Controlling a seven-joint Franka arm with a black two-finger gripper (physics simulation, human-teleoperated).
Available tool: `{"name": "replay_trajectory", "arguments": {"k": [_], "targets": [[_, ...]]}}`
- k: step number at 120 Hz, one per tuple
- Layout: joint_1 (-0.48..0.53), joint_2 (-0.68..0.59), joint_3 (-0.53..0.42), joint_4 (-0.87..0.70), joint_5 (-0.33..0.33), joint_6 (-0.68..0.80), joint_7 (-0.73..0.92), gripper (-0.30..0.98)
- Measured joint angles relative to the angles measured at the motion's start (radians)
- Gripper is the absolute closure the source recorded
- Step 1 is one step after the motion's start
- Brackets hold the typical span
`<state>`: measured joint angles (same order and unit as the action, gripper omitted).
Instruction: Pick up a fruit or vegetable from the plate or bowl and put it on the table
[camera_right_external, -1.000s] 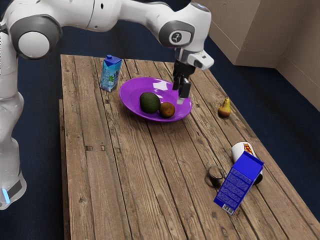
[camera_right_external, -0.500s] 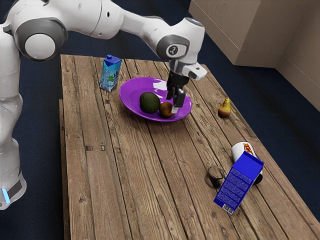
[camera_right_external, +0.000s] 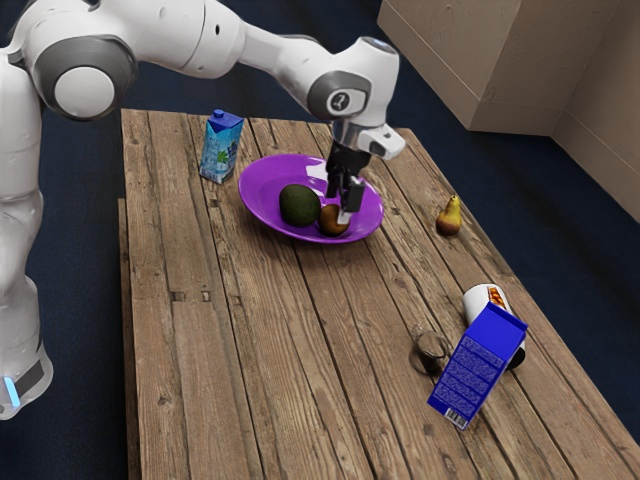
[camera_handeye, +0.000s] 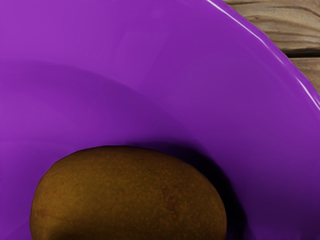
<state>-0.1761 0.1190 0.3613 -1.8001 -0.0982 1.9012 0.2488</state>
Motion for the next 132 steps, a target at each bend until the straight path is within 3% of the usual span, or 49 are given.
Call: {"name": "replay_trajectory", "arguments": {"k": [70,88,118,132], "targets": [[0.041,0.040,-0.001,-0.003,-0.028,0.011,0.017,0.00],[0.042,0.045,-0.002,-0.003,-0.028,0.013,0.019,0.20],[0.041,0.057,-0.003,-0.002,-0.042,0.014,0.014,0.28],[0.038,0.037,-0.004,0.005,-0.037,0.012,0.012,0.58]]}}
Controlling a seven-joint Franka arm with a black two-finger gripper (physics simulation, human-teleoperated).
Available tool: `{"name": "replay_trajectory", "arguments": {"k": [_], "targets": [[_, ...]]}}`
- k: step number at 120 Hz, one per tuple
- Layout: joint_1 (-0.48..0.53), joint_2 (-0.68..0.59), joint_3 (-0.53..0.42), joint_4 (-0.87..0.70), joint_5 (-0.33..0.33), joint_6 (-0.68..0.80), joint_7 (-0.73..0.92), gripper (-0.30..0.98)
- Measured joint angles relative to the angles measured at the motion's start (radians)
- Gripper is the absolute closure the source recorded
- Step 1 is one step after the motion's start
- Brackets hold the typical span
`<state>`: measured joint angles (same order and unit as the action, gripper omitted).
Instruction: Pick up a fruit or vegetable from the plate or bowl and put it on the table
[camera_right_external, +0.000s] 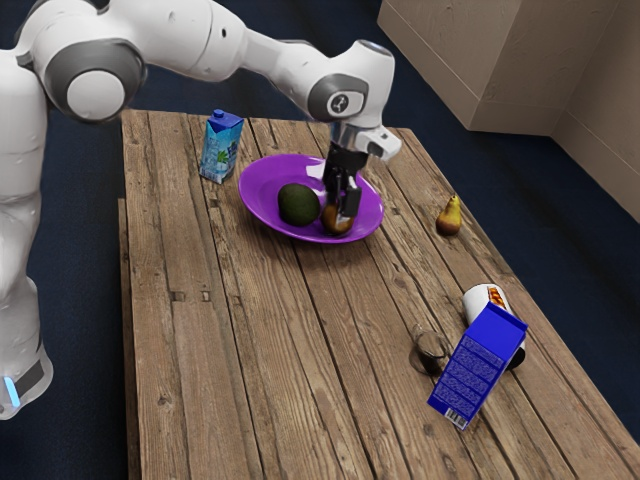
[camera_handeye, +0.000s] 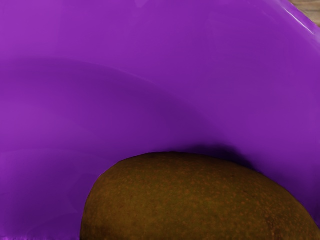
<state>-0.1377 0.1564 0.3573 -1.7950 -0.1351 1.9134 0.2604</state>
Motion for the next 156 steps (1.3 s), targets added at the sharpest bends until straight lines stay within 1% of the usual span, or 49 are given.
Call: {"name": "replay_trajectory", "arguments": {"k": [14,45,58,65,87,112,131,156], "targets": [[-0.001,-0.020,-0.002,0.016,0.013,-0.007,-0.006,0.68],[-0.009,-0.092,-0.007,0.065,0.027,-0.048,-0.013,0.58],[0.006,-0.092,-0.038,0.136,0.048,-0.078,-0.015,0.57],[-0.008,-0.088,-0.052,0.150,0.055,-0.090,-0.015,0.57],[-0.090,-0.084,-0.074,0.137,0.062,-0.105,-0.016,0.58],[-0.109,-0.082,-0.084,0.110,0.064,-0.104,-0.017,0.58],[-0.121,-0.092,-0.118,0.093,0.066,-0.099,-0.017,0.58],[-0.167,-0.080,-0.130,0.094,0.075,-0.093,-0.018,0.58]]}}
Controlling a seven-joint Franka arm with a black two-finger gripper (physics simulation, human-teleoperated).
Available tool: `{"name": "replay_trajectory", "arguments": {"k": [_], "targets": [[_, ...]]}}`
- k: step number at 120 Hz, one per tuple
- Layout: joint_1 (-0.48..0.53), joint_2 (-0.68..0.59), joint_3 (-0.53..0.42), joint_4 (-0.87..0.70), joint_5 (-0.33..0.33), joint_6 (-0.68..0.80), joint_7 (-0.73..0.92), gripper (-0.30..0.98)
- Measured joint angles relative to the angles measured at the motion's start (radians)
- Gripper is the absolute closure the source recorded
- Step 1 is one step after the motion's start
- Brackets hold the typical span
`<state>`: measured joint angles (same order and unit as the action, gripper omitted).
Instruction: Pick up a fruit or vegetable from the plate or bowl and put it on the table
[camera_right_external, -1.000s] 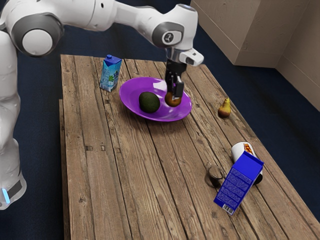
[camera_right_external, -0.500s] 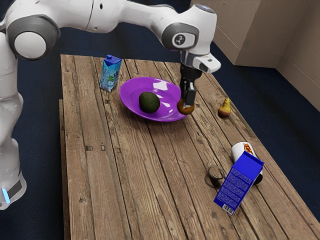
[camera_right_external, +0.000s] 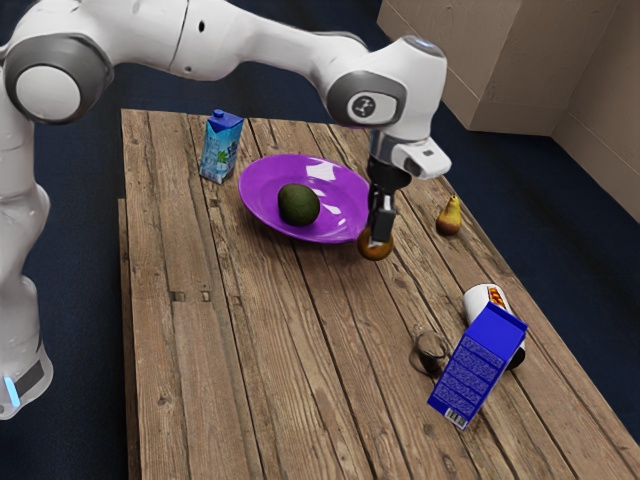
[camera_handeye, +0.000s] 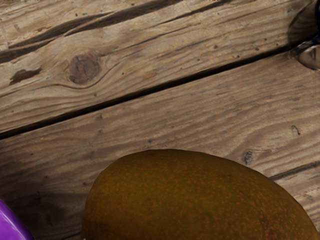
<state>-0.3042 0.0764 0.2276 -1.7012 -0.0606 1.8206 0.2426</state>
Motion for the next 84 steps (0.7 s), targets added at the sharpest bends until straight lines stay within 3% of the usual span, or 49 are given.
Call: {"name": "replay_trajectory", "arguments": {"k": [16,26,41,84], "targets": [[-0.013,0.003,0.000,0.000,0.007,0.006,0.000,0.57],[-0.019,0.007,0.000,0.000,0.010,0.016,0.005,0.33],[-0.026,0.008,-0.002,-0.001,0.003,0.032,0.013,0.16],[-0.026,0.010,-0.004,-0.001,-0.009,0.055,0.033,0.02]]}}
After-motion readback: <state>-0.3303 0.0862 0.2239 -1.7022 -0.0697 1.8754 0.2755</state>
